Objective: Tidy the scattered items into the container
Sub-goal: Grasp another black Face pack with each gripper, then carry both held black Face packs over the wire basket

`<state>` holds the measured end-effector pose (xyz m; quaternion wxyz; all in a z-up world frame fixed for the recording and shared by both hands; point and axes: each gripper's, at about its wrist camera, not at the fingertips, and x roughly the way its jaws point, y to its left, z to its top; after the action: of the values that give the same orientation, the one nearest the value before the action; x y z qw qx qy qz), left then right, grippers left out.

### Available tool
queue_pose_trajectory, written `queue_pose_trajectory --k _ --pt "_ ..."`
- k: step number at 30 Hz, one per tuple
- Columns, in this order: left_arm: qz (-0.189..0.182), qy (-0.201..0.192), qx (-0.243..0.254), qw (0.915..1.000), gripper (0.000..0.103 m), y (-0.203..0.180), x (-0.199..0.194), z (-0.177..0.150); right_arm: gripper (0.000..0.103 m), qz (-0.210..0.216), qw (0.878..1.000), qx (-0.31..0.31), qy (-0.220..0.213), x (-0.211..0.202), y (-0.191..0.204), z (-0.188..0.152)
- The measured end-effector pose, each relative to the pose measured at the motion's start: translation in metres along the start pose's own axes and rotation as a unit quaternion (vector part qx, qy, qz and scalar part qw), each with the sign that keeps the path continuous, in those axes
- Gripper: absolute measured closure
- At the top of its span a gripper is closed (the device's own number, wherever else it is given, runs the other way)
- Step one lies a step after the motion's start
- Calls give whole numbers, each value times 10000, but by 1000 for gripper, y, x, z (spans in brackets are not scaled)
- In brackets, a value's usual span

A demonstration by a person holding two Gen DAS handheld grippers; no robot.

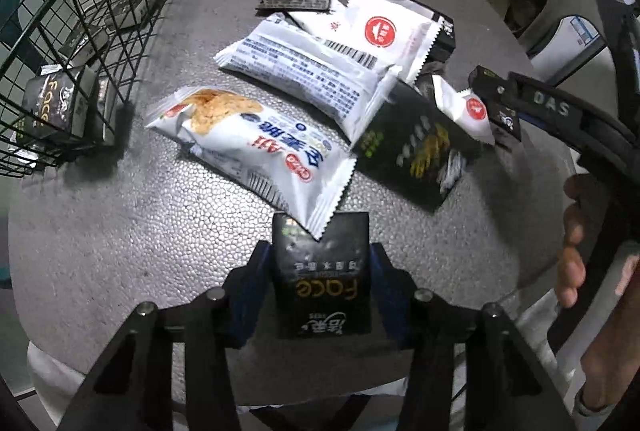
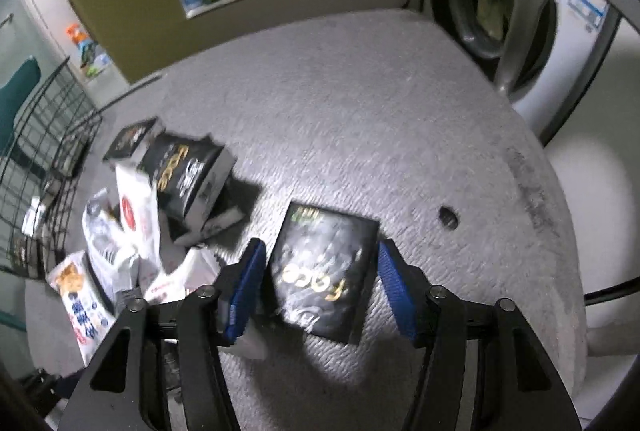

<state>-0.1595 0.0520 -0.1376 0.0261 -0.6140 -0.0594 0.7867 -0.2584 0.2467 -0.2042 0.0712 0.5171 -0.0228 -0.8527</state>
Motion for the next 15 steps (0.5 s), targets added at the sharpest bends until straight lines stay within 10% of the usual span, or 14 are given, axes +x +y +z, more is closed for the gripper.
queue_pose_trajectory --k 15 --pt "-37 -7 30 10000 42 9 0 -10 54 -36 9991 -396 170 -37 -8 -70"
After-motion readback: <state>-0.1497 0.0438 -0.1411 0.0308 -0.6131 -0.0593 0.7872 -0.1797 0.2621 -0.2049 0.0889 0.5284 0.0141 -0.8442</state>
